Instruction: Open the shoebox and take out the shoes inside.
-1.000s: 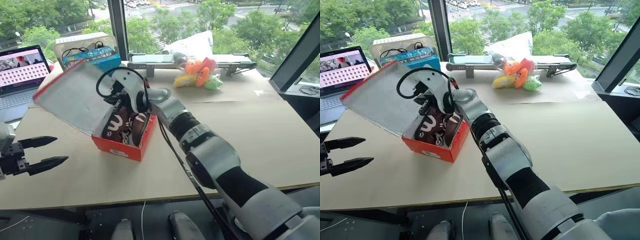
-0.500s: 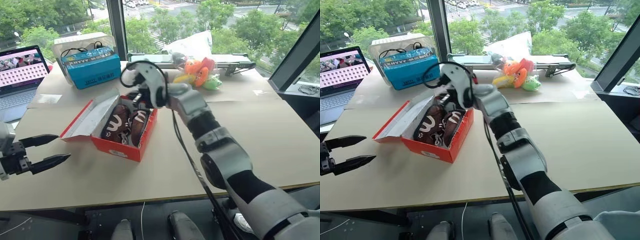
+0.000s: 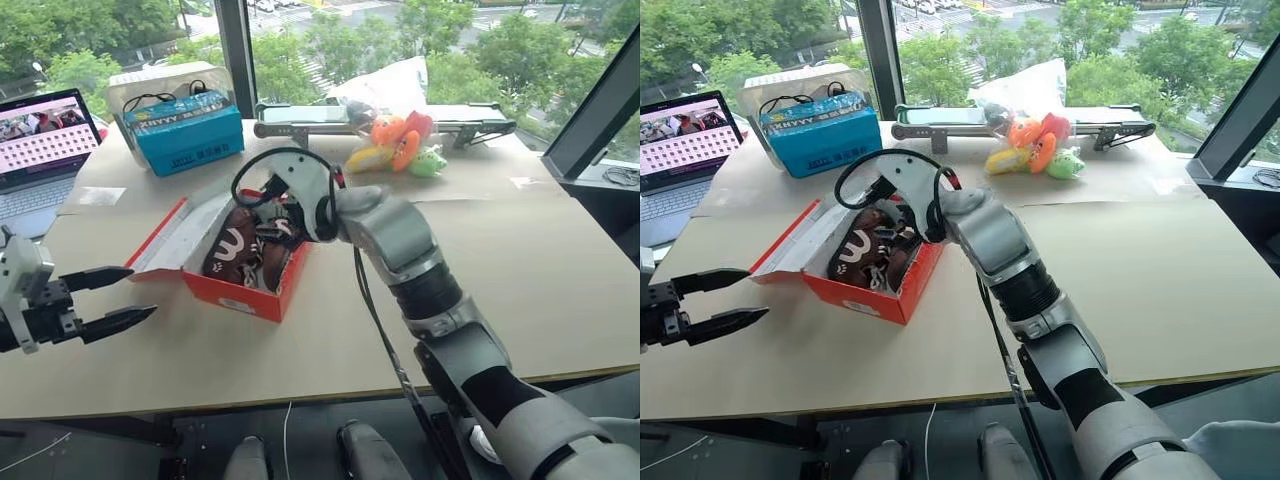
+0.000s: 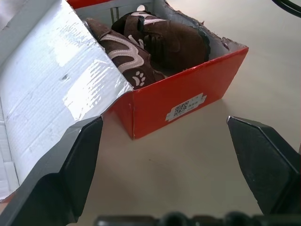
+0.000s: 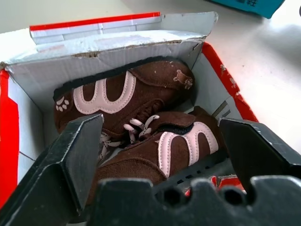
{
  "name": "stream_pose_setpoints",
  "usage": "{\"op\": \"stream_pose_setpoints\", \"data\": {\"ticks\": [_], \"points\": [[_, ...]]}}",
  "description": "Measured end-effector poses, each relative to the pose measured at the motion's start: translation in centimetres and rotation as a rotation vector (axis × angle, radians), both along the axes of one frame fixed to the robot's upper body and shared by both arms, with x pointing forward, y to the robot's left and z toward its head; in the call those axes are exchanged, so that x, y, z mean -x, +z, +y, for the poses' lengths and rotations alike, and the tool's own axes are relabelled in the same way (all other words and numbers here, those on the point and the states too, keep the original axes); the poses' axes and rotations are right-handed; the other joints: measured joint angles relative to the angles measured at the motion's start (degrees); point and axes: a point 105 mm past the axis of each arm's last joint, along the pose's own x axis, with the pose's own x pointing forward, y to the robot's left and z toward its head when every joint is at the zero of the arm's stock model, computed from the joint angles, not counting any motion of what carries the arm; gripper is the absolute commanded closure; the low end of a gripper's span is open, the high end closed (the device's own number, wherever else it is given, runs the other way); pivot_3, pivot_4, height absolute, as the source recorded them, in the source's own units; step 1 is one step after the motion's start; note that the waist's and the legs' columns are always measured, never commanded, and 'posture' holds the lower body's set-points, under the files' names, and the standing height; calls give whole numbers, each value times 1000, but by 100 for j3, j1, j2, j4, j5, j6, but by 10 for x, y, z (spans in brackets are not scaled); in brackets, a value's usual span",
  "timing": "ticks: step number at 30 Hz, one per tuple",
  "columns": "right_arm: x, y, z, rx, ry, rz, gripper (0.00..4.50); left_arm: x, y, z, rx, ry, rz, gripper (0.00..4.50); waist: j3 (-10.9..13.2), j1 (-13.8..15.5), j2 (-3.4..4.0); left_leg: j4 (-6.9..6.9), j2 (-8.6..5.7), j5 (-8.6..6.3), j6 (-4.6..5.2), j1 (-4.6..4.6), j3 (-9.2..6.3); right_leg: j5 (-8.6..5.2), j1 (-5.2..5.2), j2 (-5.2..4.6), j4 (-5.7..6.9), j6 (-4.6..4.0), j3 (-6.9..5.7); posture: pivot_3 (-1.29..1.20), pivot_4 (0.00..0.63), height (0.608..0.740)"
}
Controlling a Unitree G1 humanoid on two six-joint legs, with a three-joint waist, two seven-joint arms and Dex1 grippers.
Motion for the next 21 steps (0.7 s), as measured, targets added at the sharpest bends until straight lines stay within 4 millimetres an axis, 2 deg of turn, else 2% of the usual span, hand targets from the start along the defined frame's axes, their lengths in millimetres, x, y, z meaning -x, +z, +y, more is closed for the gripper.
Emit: {"op": "stream_pose_setpoints", "data": {"ticks": [5,11,17,21], "points": [[-14,-16,-5,47,-77,36,69,0,0,0,0,0,1,0,0,-2,0,0,0,1,-1,-7,0,1,-8,0,1,-1,0,0,150,736],[-21,-10,12,37,-81,42,69,-1,-4,-2,3,-8,10,0,0,-24,0,-1,6,1,-1,-8,0,4,-11,5,3,-5,0,0,150,736],[-33,-42,16,19,-140,152,69,-2,-10,-5,21,-8,21,0,-2,-9,-3,-1,5,1,-1,-10,0,5,-10,4,0,-5,-1,0,150,736],[-37,-45,18,20,-141,138,69,-2,-11,-5,21,-8,22,0,-3,-11,-5,-1,5,1,-1,-4,0,5,-3,4,1,-6,-2,0,150,736]]}}
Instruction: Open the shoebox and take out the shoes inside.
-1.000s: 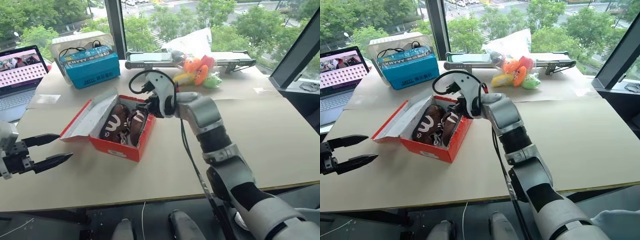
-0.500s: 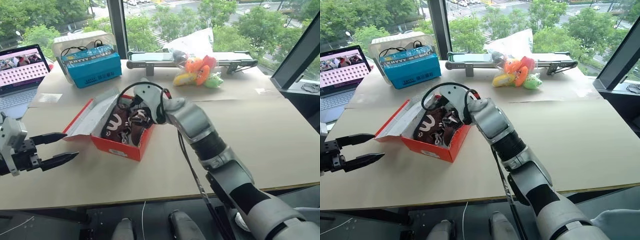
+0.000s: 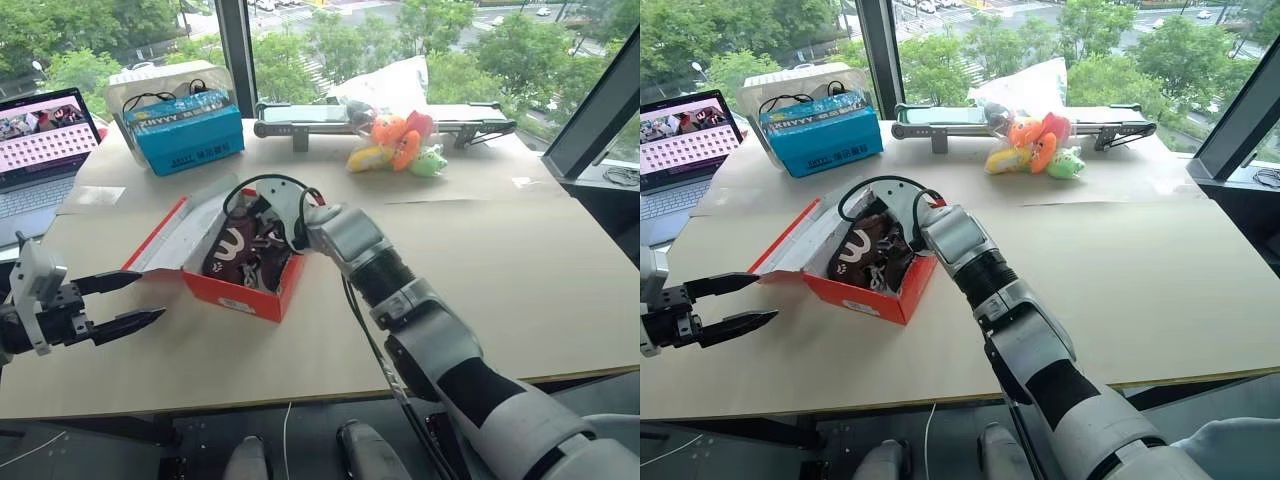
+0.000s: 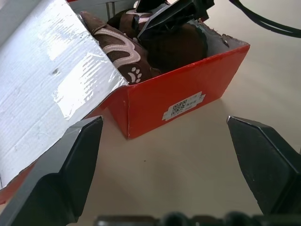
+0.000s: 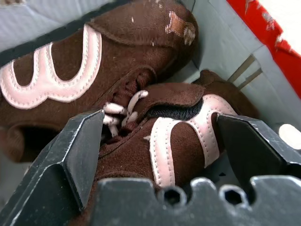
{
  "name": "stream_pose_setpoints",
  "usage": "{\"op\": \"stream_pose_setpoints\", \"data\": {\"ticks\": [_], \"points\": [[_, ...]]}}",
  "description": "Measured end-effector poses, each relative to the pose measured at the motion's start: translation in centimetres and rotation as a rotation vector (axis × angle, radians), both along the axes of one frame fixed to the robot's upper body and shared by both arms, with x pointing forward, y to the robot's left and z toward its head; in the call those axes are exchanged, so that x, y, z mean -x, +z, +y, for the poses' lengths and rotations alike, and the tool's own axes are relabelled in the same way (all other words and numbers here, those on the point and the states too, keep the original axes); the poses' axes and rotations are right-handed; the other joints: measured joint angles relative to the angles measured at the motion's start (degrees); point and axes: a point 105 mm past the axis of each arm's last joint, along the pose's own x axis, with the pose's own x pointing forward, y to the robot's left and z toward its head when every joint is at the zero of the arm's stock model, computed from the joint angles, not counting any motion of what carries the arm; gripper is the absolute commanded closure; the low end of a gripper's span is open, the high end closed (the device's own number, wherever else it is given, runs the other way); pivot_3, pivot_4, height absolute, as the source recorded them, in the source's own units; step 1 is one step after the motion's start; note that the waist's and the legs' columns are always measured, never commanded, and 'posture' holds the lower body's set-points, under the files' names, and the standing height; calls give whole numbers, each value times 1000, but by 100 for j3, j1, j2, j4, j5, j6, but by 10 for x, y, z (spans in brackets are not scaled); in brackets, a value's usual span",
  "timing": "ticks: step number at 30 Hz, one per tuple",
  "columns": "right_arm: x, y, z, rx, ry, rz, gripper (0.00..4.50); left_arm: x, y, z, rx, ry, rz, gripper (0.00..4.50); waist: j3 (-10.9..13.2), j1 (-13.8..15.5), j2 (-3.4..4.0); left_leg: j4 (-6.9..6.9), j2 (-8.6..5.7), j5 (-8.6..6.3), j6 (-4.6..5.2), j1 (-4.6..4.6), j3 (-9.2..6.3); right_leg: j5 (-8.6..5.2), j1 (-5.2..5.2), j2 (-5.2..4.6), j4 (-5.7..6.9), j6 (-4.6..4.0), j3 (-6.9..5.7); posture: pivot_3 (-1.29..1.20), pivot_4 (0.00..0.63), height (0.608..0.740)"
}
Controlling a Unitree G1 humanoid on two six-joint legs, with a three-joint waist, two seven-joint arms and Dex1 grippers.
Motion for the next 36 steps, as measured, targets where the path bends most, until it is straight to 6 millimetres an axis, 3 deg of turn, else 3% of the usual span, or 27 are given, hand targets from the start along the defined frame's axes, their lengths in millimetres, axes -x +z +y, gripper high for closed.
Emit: {"op": "stream_pose_setpoints", "data": {"ticks": [9,17,18,26,30,32,36], "points": [[-6,-15,-1,71,25,-45,69,1,-2,1,3,8,6,0,4,8,8,0,0,1,-2,92,-5,-28,101,-1,-10,39,-5,0,150,736],[-6,-19,0,86,58,-58,69,0,-2,0,4,8,5,0,-4,13,-1,0,1,1,-2,98,-11,-29,110,-1,-12,37,-9,0,150,736],[-6,-20,0,87,60,-57,575,0,-2,0,4,8,4,0,-4,14,0,0,1,1,-2,100,-11,-29,112,-2,-12,37,-9,0,150,736],[-12,-23,-13,121,46,-62,3110,0,-2,0,4,6,5,0,-4,30,-1,0,0,0,-3,118,-17,-34,133,-5,-17,33,-14,0,150,736],[-13,-27,-21,125,44,-54,4132,0,-2,-1,5,4,4,0,-4,37,0,-2,-1,0,-4,157,-24,-59,176,-8,-29,-5,-20,0,150,736],[-14,-27,-23,129,41,-57,4477,0,-2,-1,4,4,4,0,-6,40,0,-2,-2,-1,-4,158,-25,-61,178,-11,-31,-8,-21,0,150,736],[-14,-26,-24,136,44,-68,4492,-1,-3,-1,5,1,5,0,-6,45,0,-5,-2,-1,-4,156,-28,-61,178,-15,-38,-9,-30,0,150,736]]}}
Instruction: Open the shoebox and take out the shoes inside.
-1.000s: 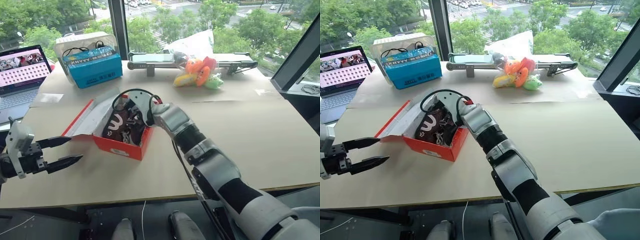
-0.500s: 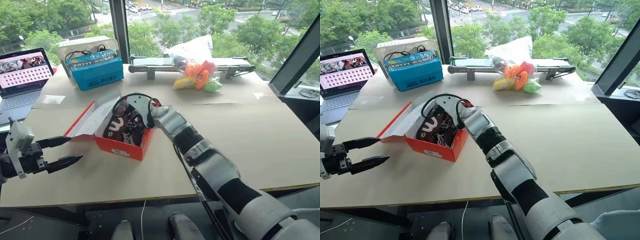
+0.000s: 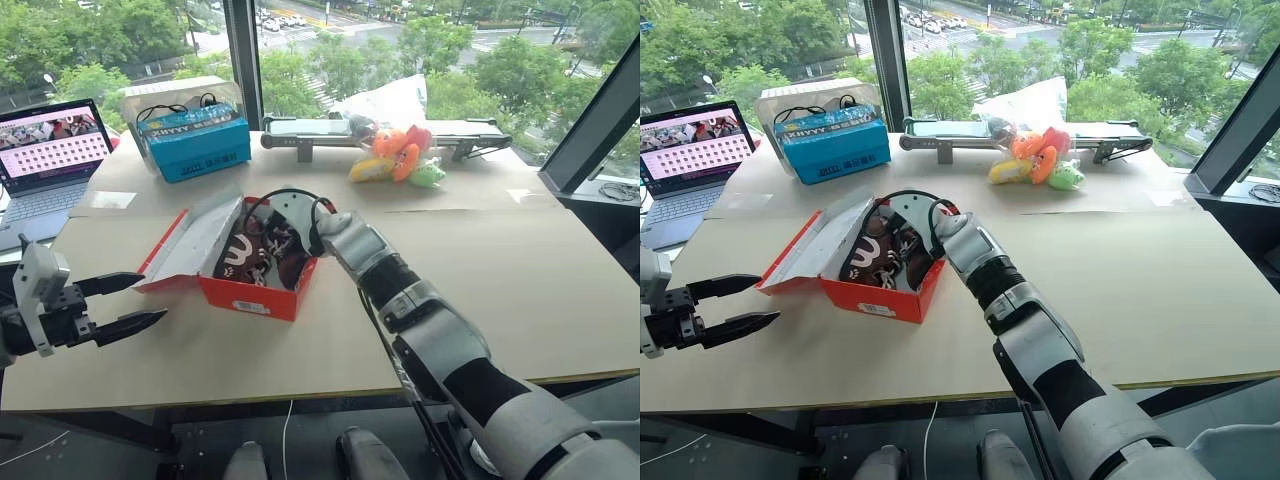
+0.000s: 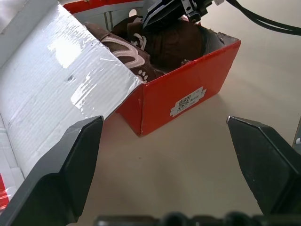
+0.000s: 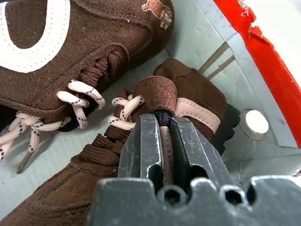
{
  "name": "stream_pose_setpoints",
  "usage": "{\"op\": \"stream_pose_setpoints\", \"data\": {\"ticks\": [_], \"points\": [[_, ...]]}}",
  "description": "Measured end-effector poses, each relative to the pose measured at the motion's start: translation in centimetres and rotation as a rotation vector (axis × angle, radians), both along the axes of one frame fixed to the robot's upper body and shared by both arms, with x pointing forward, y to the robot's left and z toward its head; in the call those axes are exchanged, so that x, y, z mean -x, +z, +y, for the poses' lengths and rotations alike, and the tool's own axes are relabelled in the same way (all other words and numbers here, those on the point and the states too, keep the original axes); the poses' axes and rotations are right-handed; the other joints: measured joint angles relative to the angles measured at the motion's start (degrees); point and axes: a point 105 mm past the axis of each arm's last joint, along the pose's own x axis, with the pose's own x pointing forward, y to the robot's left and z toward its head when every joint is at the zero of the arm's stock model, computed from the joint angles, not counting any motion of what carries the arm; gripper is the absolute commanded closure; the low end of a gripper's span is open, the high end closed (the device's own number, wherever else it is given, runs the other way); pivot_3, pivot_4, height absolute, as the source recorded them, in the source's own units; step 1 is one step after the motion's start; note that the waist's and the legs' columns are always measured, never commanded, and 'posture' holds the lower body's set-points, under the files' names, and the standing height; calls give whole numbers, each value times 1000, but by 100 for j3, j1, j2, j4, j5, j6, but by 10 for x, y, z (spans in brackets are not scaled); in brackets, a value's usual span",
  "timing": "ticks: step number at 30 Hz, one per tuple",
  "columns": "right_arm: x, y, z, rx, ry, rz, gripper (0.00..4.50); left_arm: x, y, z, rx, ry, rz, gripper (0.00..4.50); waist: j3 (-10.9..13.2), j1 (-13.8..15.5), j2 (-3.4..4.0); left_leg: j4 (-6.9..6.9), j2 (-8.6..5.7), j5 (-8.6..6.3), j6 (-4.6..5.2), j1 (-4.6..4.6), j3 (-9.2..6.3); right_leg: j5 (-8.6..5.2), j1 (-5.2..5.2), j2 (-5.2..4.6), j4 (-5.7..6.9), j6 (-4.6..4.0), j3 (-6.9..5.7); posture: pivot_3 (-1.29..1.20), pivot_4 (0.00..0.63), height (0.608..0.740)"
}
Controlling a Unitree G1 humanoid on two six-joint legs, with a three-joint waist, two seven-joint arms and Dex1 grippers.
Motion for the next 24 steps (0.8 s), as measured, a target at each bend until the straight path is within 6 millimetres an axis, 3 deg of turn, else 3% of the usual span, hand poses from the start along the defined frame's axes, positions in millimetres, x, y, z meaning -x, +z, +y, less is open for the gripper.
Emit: {"op": "stream_pose_setpoints", "data": {"ticks": [17,24], "points": [[-1,13,-5,-101,-72,67,4492,-5,0,-3,1,-18,-11,0,3,29,3,-27,-1,1,1,-33,-13,6,-25,-6,-13,9,-28,0,150,736],[0,34,-18,-143,-122,84,4492,-9,-4,-2,8,-16,6,0,2,64,2,-46,-1,3,1,-124,-21,38,-119,-1,-7,-10,-34,0,150,736]]}}
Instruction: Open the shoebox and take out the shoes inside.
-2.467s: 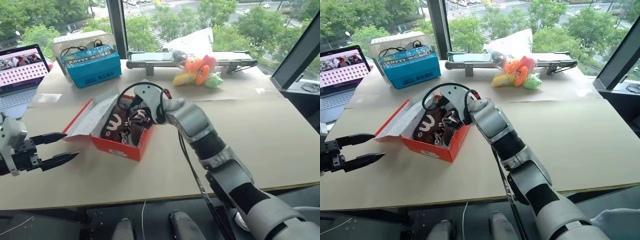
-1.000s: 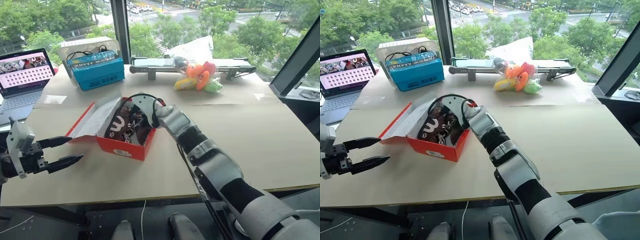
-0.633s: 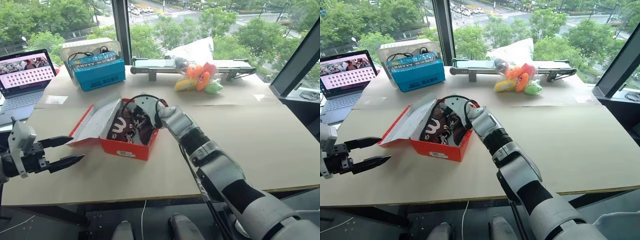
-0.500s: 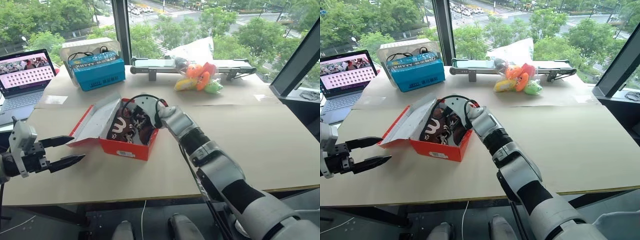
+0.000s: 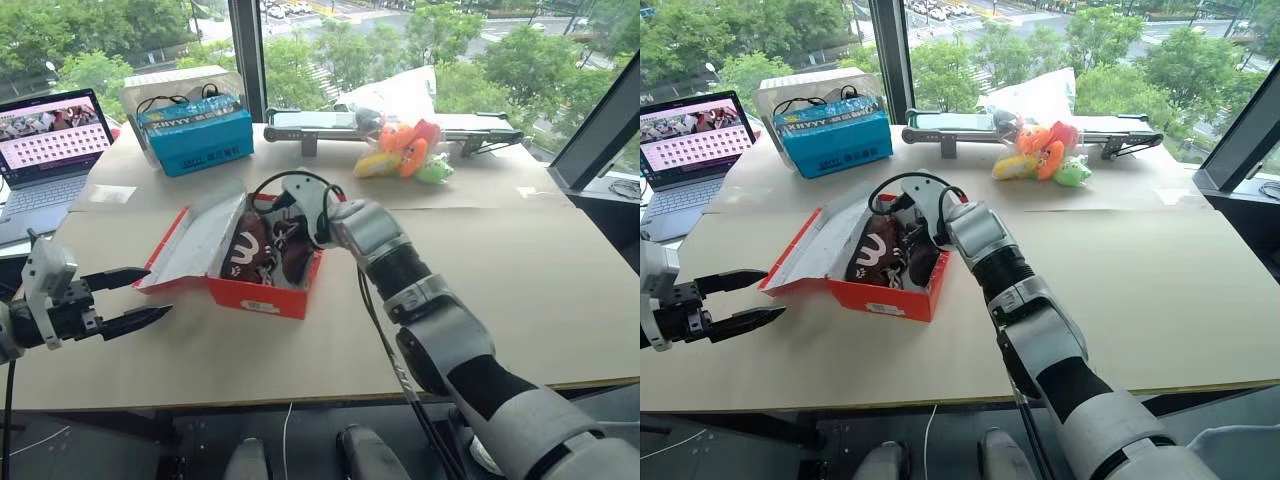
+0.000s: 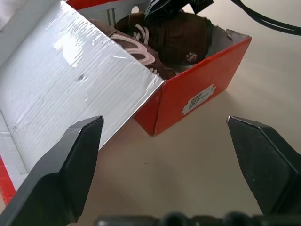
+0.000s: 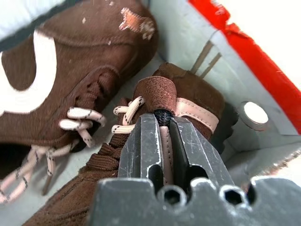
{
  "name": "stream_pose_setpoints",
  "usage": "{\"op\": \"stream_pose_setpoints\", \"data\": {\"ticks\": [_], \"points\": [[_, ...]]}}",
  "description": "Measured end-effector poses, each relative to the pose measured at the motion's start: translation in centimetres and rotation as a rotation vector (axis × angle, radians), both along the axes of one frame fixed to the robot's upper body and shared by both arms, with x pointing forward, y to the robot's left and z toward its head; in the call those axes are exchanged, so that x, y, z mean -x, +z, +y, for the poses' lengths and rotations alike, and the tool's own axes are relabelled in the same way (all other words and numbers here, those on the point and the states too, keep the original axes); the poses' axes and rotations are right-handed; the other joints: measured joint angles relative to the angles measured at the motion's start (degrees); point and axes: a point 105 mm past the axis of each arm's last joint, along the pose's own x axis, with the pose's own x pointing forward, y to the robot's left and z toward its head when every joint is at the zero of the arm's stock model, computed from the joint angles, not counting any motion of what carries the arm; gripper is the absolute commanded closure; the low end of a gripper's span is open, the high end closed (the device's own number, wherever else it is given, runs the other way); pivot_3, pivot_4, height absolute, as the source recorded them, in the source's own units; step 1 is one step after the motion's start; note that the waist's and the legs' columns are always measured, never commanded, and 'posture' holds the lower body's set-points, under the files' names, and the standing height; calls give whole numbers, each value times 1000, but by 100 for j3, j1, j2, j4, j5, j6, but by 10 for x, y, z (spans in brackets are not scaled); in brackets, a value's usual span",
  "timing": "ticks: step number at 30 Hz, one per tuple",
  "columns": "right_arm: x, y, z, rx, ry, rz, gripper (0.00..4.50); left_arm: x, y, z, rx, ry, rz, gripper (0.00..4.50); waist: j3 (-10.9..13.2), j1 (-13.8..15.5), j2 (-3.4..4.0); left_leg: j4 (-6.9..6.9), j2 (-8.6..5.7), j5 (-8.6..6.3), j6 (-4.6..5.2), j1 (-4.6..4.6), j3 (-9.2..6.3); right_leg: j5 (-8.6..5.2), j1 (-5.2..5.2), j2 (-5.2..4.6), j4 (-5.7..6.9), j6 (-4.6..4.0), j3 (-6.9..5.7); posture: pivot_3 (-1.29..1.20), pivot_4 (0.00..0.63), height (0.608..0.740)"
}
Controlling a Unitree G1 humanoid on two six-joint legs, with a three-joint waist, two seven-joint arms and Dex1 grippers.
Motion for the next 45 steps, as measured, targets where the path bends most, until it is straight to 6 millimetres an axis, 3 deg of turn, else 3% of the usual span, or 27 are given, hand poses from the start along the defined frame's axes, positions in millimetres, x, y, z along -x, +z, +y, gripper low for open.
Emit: {"op": "stream_pose_setpoints", "data": {"ticks": [6,16,20,24,27,29,32,34,37,42,45], "points": [[9,17,1,-39,4,1,4492,-3,3,-2,-10,-13,-11,0,-4,4,-8,-16,1,0,0,-76,3,1,-93,1,16,-4,-1,0,150,736],[30,58,4,-181,51,-21,4492,-4,3,-1,-11,-19,-6,0,-2,17,-5,-5,0,2,-2,-79,2,1,-93,0,29,-4,-6,0,150,736],[35,90,0,-333,40,-32,4492,-6,6,-3,-16,-34,-15,0,0,44,-5,-2,0,7,-8,-79,-3,3,-93,2,35,-7,-11,0,150,736],[35,151,-27,-516,-16,-181,4492,-8,10,-2,-17,-35,-23,0,0,59,-4,-2,0,7,-9,-79,-7,3,-87,1,30,-7,-15,0,150,736],[26,171,-65,-581,-120,-345,4492,-10,11,-3,-17,-40,-26,0,-1,91,-6,-1,-5,8,-9,-78,-9,2,-81,-5,24,-5,-18,0,150,736],[19,164,-98,-585,-206,-452,4492,-12,12,-6,-18,-49,-30,0,-6,115,-14,1,-5,8,-9,-77,-10,2,-73,-5,18,-4,-19,0,150,736],[5,112,-142,-527,-349,-473,4492,-13,12,-8,-17,-53,-27,0,-5,116,-12,3,-10,8,-10,-78,-3,3,-76,-8,24,-2,-10,0,150,736],[-2,73,-153,-486,-396,-431,4492,-16,13,-11,-18,-65,-32,0,8,64,8,4,-10,12,-14,-77,-1,4,-85,-5,37,-3,-2,0,150,736],[-7,51,-153,-487,-395,-427,4492,-19,18,-16,-20,-86,-46,0,20,-29,28,-3,-7,19,-10,-67,-2,10,-87,8,45,-11,5,0,150,736],[-15,42,-149,-593,-355,-476,4492,-25,18,-20,-17,-100,-42,0,20,-91,28,-3,-2,24,-12,-49,-10,15,-69,16,44,-12,3,0,150,736],[-22,26,-152,-606,-372,-461,4492,-25,17,-19,-15,-97,-39,0,20,-83,28,-1,-6,28,-18,-51,-9,17,-67,11,41,-8,3,0,150,736]]}}
